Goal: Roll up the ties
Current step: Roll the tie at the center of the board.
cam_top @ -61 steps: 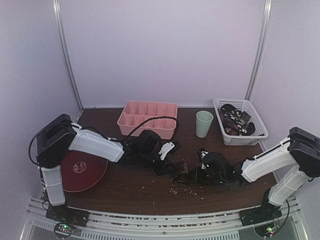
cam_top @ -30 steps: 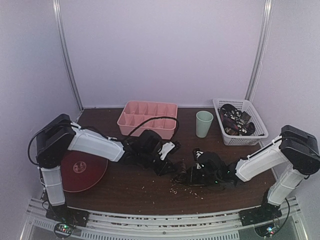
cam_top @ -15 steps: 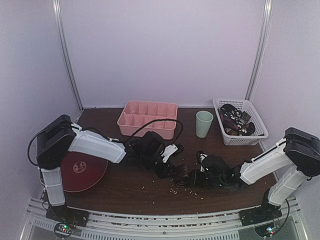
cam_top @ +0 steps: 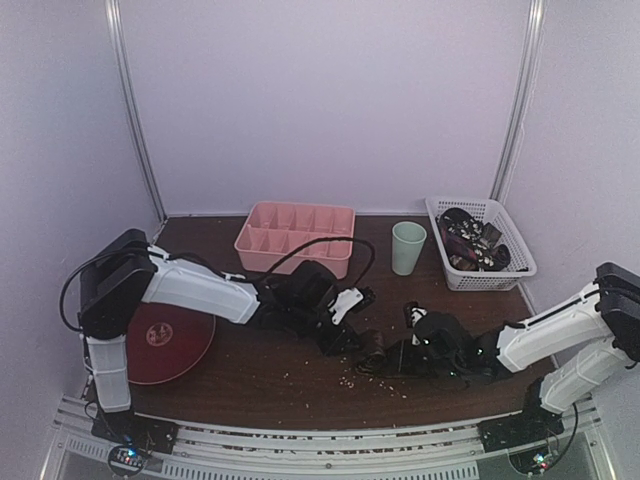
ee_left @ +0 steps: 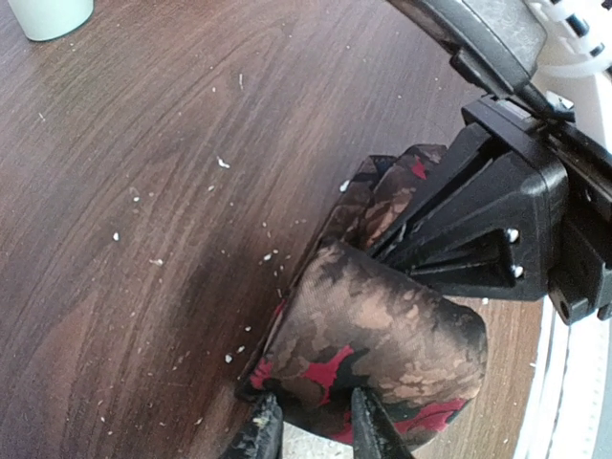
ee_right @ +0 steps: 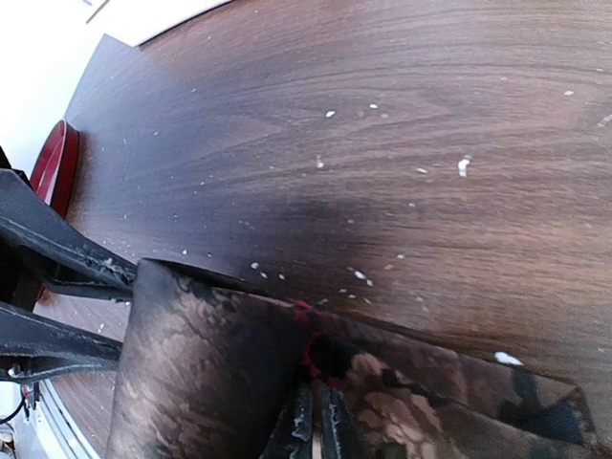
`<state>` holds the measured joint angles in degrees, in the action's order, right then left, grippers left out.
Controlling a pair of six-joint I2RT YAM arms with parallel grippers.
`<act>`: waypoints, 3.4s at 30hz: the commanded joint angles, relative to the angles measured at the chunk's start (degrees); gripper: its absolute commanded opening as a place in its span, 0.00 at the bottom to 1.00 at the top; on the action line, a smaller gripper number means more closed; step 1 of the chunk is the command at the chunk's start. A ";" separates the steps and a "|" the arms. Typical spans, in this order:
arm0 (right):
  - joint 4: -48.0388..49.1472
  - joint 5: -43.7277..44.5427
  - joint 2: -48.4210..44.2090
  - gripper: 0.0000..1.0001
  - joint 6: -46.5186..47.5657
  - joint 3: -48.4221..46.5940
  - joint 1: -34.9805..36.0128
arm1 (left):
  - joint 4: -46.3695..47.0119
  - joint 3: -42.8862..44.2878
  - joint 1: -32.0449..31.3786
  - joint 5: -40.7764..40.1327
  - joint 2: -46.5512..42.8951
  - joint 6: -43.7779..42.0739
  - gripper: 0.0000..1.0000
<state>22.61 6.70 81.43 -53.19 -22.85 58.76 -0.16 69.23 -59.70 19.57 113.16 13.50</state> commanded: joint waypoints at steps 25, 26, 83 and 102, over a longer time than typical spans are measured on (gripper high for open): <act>-6.32 4.05 -10.56 0.41 -3.71 0.26 -1.23 | 0.79 5.35 -3.01 1.34 3.91 -0.84 0.27; -6.08 3.53 -10.12 0.39 -3.83 0.31 -1.28 | 1.30 5.12 -3.05 1.34 3.84 -0.75 0.27; -6.70 5.65 -4.78 0.29 -11.20 -1.32 5.51 | 4.07 -4.39 -3.08 -9.82 -5.58 3.72 0.39; -3.03 3.67 -1.97 0.31 -7.73 1.54 1.96 | 15.27 -13.01 4.05 -4.64 -3.75 10.28 0.33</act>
<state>21.74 10.24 78.04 -62.76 -22.17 61.84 10.26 55.35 -55.42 14.20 107.39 22.70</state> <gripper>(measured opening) 0.307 0.336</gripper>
